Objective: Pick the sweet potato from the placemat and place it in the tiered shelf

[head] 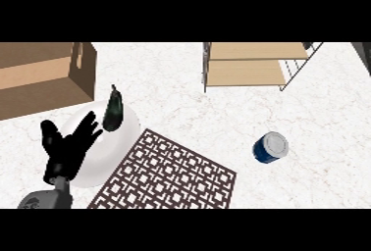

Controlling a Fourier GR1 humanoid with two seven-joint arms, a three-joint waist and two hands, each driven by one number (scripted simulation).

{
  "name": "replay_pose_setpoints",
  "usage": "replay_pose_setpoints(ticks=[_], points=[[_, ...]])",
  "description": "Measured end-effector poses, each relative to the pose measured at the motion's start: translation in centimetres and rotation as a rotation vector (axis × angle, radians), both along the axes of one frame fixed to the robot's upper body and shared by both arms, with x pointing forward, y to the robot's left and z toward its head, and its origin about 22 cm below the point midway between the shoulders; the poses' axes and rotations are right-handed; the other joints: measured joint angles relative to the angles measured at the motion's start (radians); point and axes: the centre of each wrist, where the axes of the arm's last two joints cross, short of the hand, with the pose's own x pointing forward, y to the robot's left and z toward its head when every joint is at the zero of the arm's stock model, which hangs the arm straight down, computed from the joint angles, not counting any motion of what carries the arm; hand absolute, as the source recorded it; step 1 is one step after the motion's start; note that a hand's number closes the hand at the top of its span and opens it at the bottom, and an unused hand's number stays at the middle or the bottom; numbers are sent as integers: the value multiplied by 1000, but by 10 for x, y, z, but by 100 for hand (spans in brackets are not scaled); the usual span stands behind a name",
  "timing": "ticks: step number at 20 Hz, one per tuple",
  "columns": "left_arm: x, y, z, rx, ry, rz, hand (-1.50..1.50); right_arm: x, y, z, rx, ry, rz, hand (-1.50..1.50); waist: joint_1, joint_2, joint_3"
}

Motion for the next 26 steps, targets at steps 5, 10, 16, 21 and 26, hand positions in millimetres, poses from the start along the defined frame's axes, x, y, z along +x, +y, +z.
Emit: replay_pose_setpoints(ticks=[5, 10, 16, 21, 26], points=[[-1, 1, -3, 0, -1, -3, 0, -2, -7, 10, 188, -35, 5, -150, -2, -1, 1], [-2, -4, 0, 1, 5, 5, 0, -8, -37, 23, 296, -112, -94, -150, -3, -1, 0], [-3, 3, -1, -2, 8, 10, 0, -20, -87, 36, 357, -179, -278, -150, -10, -1, 0], [-5, 5, -1, 1, 9, 15, 0, -39, -142, 44, 449, -195, -364, -150, -15, -4, 0], [-7, 5, -5, 1, 0, 17, 0, -61, -198, 35, 482, -178, -353, -150, -19, -6, 2]])
